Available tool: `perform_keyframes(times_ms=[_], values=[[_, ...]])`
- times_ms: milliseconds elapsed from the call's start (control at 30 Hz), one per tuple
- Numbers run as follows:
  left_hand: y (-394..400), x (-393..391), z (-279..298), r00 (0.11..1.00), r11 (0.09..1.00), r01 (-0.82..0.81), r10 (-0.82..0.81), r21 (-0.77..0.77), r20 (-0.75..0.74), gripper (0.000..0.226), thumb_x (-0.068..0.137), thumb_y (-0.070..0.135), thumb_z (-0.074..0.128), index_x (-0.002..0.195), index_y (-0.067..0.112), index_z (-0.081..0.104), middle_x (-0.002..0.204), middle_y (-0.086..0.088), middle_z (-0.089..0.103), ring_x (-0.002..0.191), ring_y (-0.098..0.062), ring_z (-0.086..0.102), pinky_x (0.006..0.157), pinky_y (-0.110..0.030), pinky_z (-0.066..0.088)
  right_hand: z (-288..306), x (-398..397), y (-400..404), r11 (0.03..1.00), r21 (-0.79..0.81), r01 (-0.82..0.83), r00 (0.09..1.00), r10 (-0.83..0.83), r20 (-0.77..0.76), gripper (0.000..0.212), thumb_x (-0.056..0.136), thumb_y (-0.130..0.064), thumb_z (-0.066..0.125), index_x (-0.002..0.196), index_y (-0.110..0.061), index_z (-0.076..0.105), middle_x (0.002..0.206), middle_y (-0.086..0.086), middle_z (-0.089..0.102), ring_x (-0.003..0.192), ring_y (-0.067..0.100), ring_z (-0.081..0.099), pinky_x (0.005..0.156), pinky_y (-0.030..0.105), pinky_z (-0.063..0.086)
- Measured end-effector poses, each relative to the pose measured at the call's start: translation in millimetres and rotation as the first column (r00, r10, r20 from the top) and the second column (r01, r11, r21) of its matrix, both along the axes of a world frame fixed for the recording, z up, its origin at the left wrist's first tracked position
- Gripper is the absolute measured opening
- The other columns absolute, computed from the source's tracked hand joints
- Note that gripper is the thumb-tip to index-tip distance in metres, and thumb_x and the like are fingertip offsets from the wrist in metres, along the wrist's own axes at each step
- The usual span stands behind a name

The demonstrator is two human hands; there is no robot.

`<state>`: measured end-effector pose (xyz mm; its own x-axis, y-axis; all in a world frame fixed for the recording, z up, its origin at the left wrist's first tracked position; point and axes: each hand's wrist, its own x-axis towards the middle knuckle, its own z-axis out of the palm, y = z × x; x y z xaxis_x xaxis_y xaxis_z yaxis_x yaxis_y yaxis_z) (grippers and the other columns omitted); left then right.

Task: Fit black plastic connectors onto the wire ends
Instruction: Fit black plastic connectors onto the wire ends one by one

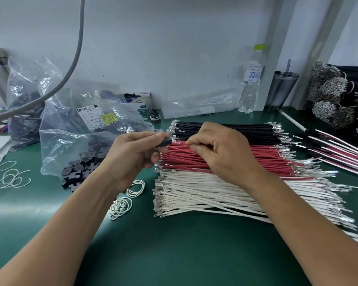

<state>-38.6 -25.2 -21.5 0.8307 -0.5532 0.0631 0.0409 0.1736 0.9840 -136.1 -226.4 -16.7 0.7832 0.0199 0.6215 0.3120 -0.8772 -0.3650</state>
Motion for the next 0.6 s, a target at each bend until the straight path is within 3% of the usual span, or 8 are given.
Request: perform_keyframes(times_ms=[600], values=[[1.4, 1.5, 2.2, 0.996, 0.997, 0.078, -0.077, 0.008, -0.047, 0.018, 0.085, 0.029, 0.073, 0.076, 0.015, 0.08, 0.071, -0.006, 0.067, 0.049, -0.012, 0.049, 0.045, -0.021, 0.037, 0.1, -2.3, 2.6, 1.0, -0.011, 0.022, 0.999, -0.021, 0.04, 0.011, 0.095, -0.022, 0.067, 0.096, -0.025, 0.077, 0.087, -0.017, 0.062, 0.079, 0.004, 0.059, 0.072, 0.035, 0.053]])
